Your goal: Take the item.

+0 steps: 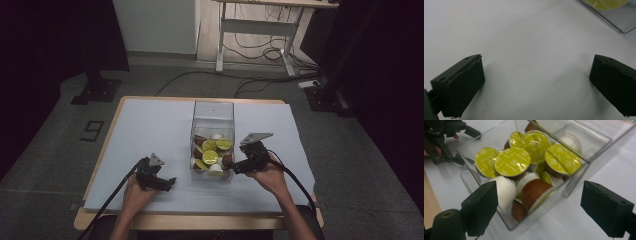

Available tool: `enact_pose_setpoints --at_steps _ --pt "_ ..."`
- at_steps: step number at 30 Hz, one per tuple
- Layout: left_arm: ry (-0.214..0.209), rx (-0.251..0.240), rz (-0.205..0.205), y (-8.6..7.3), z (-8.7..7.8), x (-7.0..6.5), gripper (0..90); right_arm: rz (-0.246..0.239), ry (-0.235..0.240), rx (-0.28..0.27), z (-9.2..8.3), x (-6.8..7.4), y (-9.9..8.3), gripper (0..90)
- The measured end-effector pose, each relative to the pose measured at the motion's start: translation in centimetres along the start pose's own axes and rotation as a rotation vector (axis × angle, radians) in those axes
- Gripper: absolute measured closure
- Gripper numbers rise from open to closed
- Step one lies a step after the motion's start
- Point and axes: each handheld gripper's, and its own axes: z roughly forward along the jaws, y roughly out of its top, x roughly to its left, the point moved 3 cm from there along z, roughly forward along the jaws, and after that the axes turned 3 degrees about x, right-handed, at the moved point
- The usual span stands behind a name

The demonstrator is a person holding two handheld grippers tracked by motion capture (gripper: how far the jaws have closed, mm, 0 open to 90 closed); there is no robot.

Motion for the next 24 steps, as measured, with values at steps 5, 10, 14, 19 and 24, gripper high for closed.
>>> enact_pose_setpoints --at_steps 5,10,14,19,24 --pt "0.001 0.0 0.0 0.0 0.0 0.0 0.0 0.0 0.025 0.0 0.7 0.4 0.6 15.8" --pt "0.0 0.001 0.0 0.0 0.0 0.0 0.0 -0.01 0.045 0.006 1.3 0.9 1.2 19.1" --pt "0.001 0.0 0.0 0.0 0.0 0.0 0.0 -0.03 0.057 0.01 2.1 1.3 1.7 23.2" --pt "0.001 0.0 0.001 0.0 0.0 0.0 0.0 -0.032 0.067 0.012 2.7 1.4 2.0 25.9" --pt "0.001 0.0 0.0 0.0 0.0 0.0 0.0 -0.042 0.076 0.023 3.6 1.7 2.4 27.5"
